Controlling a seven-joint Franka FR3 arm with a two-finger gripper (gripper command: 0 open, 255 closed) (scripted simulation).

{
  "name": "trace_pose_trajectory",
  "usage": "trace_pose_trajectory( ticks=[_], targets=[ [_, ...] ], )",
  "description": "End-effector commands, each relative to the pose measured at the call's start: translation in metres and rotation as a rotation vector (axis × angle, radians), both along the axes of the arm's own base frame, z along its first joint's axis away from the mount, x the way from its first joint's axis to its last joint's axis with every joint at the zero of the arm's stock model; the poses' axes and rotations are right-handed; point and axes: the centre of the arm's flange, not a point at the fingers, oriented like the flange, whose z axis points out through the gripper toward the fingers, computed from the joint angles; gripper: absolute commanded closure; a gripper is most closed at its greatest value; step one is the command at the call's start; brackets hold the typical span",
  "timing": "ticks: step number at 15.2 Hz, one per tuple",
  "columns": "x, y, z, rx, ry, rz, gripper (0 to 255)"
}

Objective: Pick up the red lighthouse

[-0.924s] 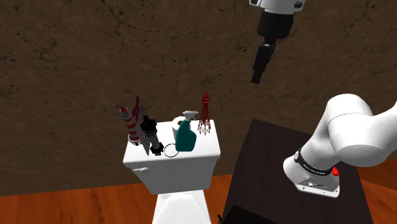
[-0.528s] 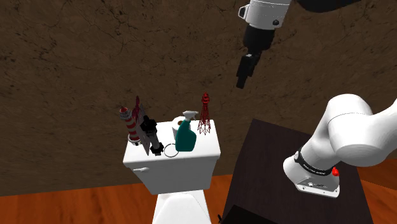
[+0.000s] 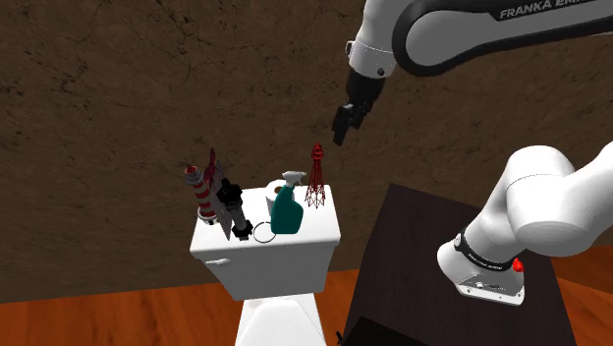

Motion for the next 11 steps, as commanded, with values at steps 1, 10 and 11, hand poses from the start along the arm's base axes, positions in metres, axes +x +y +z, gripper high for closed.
trace_pose_trajectory(
  ticks=[1, 10, 11],
  targets=[
    [0.015, -0.012, -0.017, -0.006, -0.026, -0.028, 0],
    [0.08, -0.059, -0.088, -0.03, -0.127, -0.149, 0],
    [0.082, -0.06, -0.09, -0.031, -0.13, -0.153, 0]
  ],
)
